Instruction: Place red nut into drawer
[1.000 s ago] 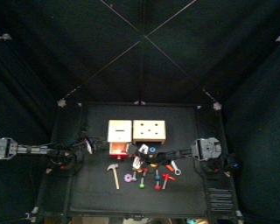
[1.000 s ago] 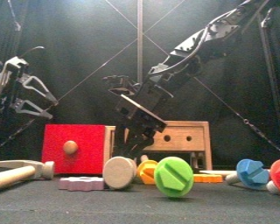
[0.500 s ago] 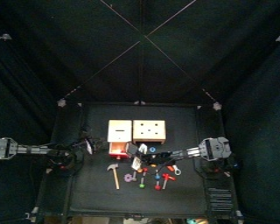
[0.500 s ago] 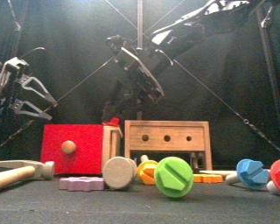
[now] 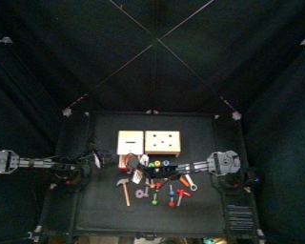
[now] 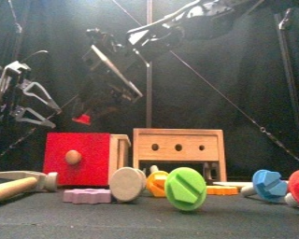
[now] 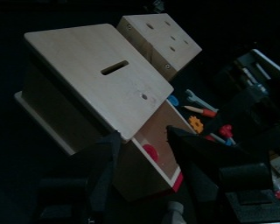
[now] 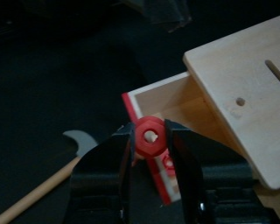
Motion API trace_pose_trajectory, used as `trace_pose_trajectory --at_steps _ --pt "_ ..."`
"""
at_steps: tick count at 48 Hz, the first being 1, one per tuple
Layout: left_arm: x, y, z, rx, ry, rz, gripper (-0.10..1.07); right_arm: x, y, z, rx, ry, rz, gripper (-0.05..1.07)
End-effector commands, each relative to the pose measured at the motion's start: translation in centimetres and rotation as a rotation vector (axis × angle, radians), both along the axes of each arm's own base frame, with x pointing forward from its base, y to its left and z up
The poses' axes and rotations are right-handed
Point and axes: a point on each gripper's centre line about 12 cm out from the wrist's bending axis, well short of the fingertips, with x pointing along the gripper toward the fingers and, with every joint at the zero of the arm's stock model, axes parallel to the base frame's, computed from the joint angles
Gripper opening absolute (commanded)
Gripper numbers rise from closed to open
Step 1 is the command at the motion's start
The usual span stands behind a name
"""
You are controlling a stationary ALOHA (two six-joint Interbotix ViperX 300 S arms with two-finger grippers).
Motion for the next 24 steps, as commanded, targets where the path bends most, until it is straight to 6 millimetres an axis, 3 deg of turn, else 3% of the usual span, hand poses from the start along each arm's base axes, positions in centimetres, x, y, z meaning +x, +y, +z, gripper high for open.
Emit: trace_pose_trajectory --at_steps 1,24 --pt "0.5 0.1 0.8 0.013 -0.021 -0.003 0.84 0.6 -0.9 2.7 0.0 -0.066 -0.014 0.62" --pt "0.5 0.1 0.9 0.023 -0.02 -0.009 0.84 1.4 -1.0 1.5 0.021 -0.054 -0.026 0.63"
